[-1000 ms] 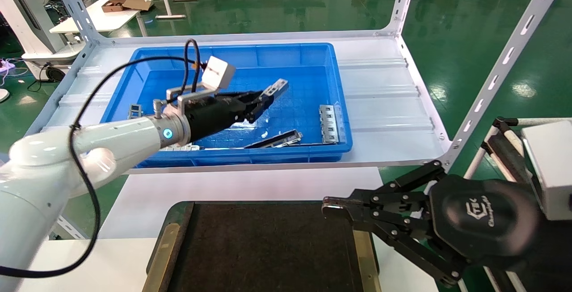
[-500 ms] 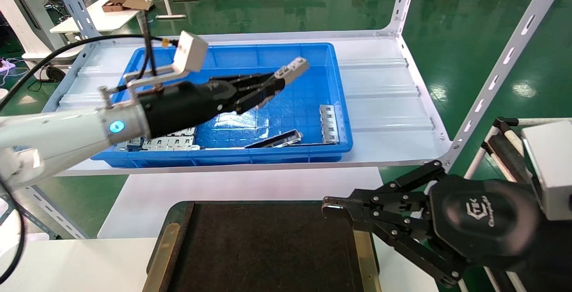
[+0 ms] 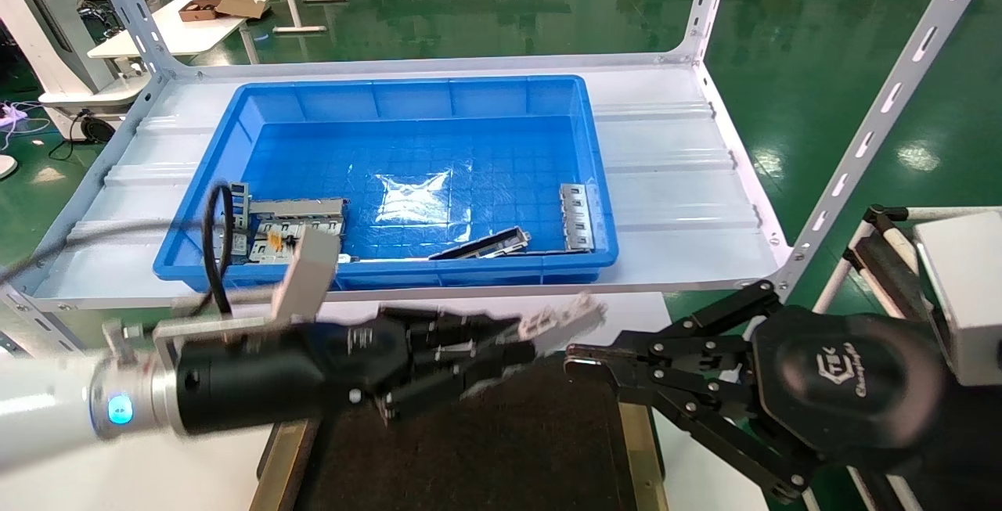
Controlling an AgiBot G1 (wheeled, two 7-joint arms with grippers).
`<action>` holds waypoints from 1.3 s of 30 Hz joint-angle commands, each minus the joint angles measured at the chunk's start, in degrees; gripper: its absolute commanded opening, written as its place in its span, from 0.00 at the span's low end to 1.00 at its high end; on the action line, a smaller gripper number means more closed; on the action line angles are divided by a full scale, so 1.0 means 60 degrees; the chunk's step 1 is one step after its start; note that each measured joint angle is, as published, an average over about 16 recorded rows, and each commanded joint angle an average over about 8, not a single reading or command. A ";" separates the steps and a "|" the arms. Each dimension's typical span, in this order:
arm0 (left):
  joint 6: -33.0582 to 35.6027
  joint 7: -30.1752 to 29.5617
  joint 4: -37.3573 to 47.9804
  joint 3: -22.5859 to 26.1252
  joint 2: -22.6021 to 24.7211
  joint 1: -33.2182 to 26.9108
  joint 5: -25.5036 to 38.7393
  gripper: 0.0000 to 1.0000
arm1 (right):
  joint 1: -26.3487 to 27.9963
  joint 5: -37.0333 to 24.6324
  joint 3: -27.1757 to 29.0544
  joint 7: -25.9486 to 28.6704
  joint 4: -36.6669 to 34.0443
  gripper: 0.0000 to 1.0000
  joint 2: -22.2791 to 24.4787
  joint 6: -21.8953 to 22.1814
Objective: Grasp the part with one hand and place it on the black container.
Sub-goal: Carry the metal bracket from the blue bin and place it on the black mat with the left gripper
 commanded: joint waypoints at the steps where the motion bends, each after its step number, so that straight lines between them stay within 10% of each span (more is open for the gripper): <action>1: -0.0255 -0.0339 -0.0581 -0.0011 -0.0205 0.0563 -0.0071 0.00 | 0.0000 0.0000 -0.0001 0.0000 0.0000 0.00 0.0000 0.0000; 18: -0.6413 -0.2705 -0.3716 0.0440 -0.0323 0.4485 0.1736 0.00 | 0.0002 0.0005 -0.0007 -0.0003 0.0000 0.00 0.0003 0.0003; 39: -1.1386 -0.5203 -0.2621 0.2247 0.1888 0.4872 0.4224 0.00 | 0.0003 0.0010 -0.0014 -0.0007 0.0000 0.00 0.0006 0.0006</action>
